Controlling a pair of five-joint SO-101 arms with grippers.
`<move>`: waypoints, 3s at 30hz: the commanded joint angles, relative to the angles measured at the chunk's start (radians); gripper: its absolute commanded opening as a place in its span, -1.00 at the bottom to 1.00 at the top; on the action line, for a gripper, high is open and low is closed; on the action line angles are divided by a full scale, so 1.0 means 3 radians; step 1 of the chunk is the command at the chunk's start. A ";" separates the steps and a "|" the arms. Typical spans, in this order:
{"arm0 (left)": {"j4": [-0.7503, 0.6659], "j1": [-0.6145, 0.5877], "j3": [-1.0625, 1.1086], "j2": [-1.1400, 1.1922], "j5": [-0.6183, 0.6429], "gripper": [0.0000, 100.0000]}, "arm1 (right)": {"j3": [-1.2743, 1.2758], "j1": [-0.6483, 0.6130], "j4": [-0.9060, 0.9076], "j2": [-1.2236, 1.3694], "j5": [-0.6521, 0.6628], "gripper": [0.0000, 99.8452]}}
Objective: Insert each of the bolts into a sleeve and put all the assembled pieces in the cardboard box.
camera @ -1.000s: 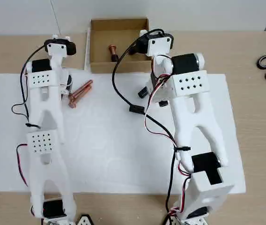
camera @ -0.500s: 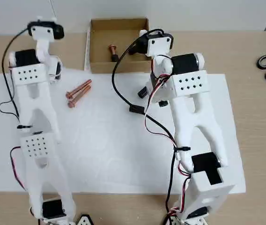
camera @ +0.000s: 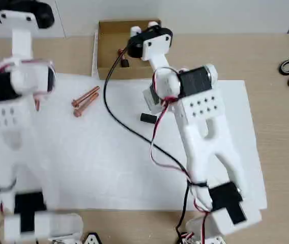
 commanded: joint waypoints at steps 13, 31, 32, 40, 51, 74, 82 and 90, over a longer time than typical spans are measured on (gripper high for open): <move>-0.0378 0.0644 0.1583 -0.2112 0.0486 -0.99 | 0.0153 -0.0043 0.0008 -0.1332 -0.0153 -0.99; -0.2010 0.1212 0.2984 -0.2424 0.1488 -0.99 | 0.3769 -0.0043 -0.2079 -0.3593 -0.0343 -0.99; -0.2087 0.1238 0.3025 -0.2429 0.1519 -0.99 | 0.3943 -0.0043 -0.2176 -0.3721 -0.0363 -0.99; -0.2194 0.1785 0.3066 -0.2419 0.1949 -0.99 | 0.4910 -0.0136 -0.2319 -0.4473 -0.0358 -0.99; -0.2286 0.2353 0.3358 -0.2414 0.1944 -0.99 | 0.5473 -0.0422 -0.2539 -0.5322 -0.0378 -0.99; -0.4061 0.2163 0.4058 -0.2614 0.1933 -0.99 | 0.5846 -0.0432 -0.2688 -0.5726 -0.0532 -0.99; -0.4163 0.2261 0.4248 -0.2654 0.1923 -0.99 | 0.5871 -0.0432 -0.2688 -0.5726 -0.0660 -0.99; -0.4163 0.2332 0.4263 -0.2660 0.2199 -0.99 | 0.5871 -0.0437 -0.2718 -0.5731 -0.0665 -0.99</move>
